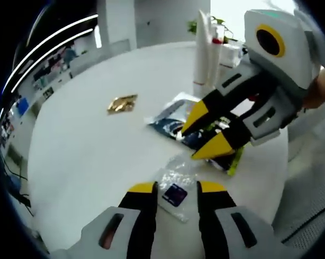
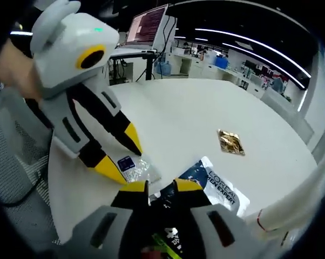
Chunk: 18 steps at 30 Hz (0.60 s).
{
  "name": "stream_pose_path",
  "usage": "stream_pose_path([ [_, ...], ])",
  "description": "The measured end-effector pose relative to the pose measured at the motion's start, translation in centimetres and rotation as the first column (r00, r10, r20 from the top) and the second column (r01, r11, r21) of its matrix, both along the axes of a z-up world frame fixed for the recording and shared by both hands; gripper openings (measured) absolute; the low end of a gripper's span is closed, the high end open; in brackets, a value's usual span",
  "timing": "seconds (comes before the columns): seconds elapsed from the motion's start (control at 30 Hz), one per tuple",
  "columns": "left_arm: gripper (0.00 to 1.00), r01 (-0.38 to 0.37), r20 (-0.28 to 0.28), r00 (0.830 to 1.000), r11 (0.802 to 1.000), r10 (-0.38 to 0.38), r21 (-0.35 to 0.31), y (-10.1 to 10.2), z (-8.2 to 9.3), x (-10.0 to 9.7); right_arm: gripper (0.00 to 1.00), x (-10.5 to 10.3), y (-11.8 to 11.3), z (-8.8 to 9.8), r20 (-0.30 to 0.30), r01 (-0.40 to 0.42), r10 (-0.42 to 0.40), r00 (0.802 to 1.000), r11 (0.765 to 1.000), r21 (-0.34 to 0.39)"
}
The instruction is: Arrange the skincare products in the storage area until every visible bottle or jar stands upright without overlapping.
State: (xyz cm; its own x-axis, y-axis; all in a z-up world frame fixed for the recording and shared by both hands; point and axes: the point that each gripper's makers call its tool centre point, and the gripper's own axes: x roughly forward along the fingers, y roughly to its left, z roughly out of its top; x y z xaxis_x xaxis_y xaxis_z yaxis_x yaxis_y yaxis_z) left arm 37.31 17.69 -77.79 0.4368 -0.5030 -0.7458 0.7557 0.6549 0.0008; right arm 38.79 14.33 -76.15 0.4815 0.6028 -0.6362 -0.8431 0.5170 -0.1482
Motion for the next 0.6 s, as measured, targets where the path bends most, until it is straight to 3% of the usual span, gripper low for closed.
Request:
stream_pose_path([
  [0.6,0.30,-0.011,-0.004,1.000,1.000,0.011,0.000,0.2,0.6,-0.6,0.34,-1.0,-1.0,0.1,-0.043,0.030,-0.030,0.999,1.000,0.006],
])
